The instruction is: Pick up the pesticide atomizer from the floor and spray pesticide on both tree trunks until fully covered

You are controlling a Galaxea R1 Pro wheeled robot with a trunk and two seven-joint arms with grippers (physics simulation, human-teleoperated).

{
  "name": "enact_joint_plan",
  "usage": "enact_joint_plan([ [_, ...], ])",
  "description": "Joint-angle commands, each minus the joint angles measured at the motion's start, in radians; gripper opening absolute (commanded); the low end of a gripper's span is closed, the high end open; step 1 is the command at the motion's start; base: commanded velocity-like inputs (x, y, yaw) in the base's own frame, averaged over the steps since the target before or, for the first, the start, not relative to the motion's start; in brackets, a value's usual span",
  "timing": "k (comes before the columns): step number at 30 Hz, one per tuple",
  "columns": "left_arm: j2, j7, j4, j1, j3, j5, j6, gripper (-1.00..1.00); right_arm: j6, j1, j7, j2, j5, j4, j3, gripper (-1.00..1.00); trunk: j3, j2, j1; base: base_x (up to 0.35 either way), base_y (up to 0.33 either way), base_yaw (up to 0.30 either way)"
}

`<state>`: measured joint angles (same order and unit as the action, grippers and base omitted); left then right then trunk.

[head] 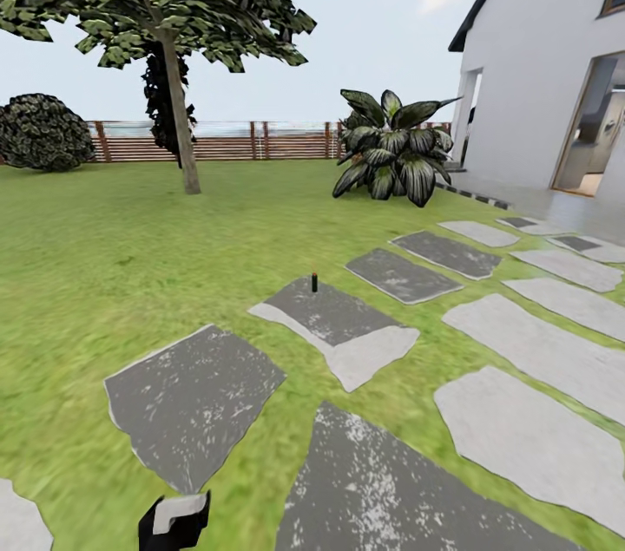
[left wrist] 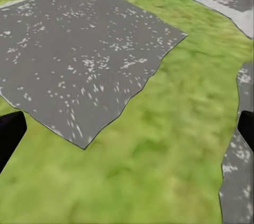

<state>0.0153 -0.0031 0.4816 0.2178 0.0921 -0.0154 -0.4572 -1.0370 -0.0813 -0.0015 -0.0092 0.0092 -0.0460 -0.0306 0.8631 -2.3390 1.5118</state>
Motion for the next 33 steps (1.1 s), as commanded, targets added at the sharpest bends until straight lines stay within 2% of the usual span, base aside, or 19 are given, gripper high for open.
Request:
enact_joint_plan([
  [1, 0.0, 0.0, 0.0, 0.0, 0.0, 0.0, 0.0, 1.0, 0.0, 0.0, 0.0, 0.0, 0.0, 0.0, 0.0, 1.0, 0.0, 0.0, 0.0, 0.12, -0.05, 0.0],
  [11, 0.0, 0.0, 0.0, 0.0, 0.0, 0.001, 0.0, 1.0, 0.0, 0.0, 0.0, 0.0, 0.0, 0.0, 0.0, 1.0, 0.0, 0.0, 0.0, 0.045, -0.017, 0.0],
  [33, 0.0, 0.0, 0.0, 0.0, -0.001, 0.001, 0.0, 1.0, 0.0, 0.0, 0.0, 0.0, 0.0, 0.0, 0.0, 1.0, 0.0, 0.0, 0.0, 0.271, -0.186, 0.0],
])
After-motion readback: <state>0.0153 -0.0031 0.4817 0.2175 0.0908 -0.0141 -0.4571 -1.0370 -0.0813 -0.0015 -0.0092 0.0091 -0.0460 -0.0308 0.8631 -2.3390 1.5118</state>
